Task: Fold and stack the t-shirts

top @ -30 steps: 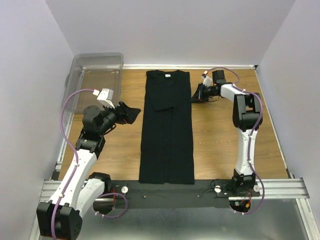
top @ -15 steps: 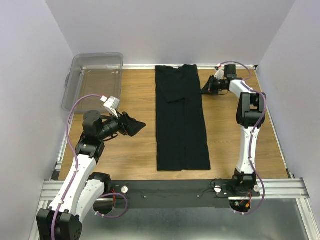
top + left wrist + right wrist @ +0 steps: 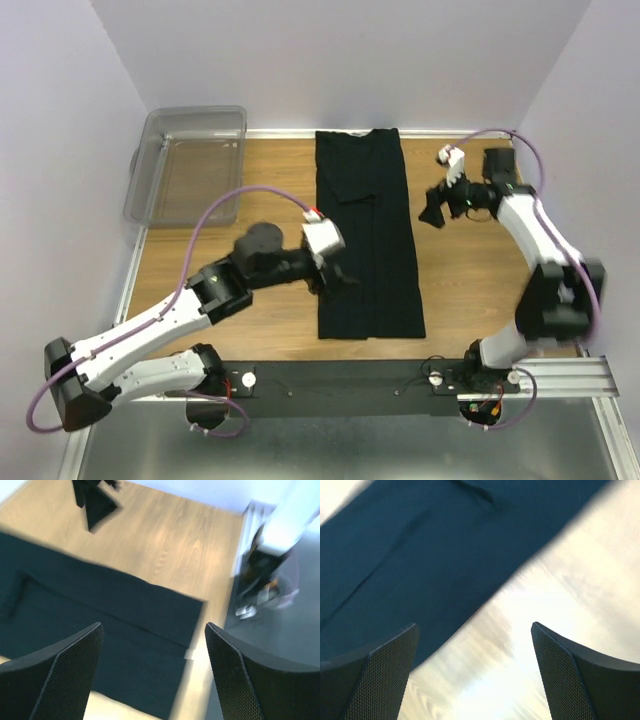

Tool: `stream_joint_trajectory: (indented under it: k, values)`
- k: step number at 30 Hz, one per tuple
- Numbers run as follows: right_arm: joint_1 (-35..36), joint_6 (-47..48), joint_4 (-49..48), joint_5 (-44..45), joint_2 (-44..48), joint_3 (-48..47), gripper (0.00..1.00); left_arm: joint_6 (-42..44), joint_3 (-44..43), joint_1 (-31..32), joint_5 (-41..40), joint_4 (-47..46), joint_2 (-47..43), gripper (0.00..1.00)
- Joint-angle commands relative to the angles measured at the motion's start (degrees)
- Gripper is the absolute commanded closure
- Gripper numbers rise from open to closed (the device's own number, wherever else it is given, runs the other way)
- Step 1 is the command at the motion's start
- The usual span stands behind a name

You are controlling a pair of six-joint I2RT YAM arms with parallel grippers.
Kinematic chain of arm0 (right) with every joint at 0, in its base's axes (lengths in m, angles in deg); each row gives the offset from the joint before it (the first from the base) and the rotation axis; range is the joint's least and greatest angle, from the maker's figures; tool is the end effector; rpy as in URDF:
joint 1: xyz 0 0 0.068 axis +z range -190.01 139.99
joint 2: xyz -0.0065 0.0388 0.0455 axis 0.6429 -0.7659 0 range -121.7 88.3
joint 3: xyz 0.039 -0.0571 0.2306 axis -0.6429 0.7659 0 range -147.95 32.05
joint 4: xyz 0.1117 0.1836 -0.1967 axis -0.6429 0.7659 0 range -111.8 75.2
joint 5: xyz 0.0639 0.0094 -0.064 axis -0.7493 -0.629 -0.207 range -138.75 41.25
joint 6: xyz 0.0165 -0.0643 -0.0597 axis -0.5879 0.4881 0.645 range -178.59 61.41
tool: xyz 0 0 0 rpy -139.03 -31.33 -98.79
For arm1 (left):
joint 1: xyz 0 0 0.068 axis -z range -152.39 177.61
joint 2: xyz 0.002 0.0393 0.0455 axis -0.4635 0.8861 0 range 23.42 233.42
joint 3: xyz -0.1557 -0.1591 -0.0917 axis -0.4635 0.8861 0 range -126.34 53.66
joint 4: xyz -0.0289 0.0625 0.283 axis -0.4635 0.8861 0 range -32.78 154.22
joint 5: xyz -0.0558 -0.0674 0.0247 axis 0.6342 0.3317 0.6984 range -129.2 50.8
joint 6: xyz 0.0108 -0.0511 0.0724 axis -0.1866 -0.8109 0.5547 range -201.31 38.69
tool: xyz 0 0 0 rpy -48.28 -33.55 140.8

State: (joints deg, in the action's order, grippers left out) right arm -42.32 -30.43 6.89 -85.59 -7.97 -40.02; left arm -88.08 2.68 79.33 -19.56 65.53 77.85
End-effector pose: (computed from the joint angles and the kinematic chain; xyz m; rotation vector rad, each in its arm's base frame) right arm 0.4069 0.0313 0.1744 -0.7676 2.1917 0.5379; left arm 0.1719 -0.2609 0.3141 0.9564 1.6248 -1.0235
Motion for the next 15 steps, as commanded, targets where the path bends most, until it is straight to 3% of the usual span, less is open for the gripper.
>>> stream_joint_trajectory:
  k: [1, 2, 3, 5, 8, 11, 15]
  values:
    - [0.11, 31.39, 0.23, -13.14, 19.94, 18.82, 0.00, 31.82, 2.54, 9.78, -16.73, -0.93, 3.04, 0.08]
    - [0.11, 36.30, 1.79, -15.95, 26.59, 21.42, 0.00, 35.82, 3.68, 11.02, -18.48, -1.54, 3.57, 0.06]
    - [1.33, 55.32, 13.30, -19.46, 28.66, 22.84, 0.00, 38.03, 5.87, 12.25, -18.58, -2.42, 4.79, 0.02]
    - [5.44, 66.28, 23.31, -17.75, 31.31, 26.01, 0.01, 42.52, 8.69, 12.43, -19.11, -4.09, 6.38, 0.01]
    - [18.96, 58.36, 22.82, -10.12, 37.09, 30.23, 0.07, 46.22, 15.02, 18.30, -24.11, -8.04, 7.70, 0.02]
    - [26.18, 51.75, 19.23, -5.19, 40.10, 33.82, 0.09, 43.95, 18.81, 23.32, -25.69, -11.13, 9.45, 0.07]
    - [31.48, 46.03, 17.02, 1.84, 40.28, 36.12, 0.14, 39.82, 19.87, 26.14, -27.28, -12.44, 14.46, 0.21]
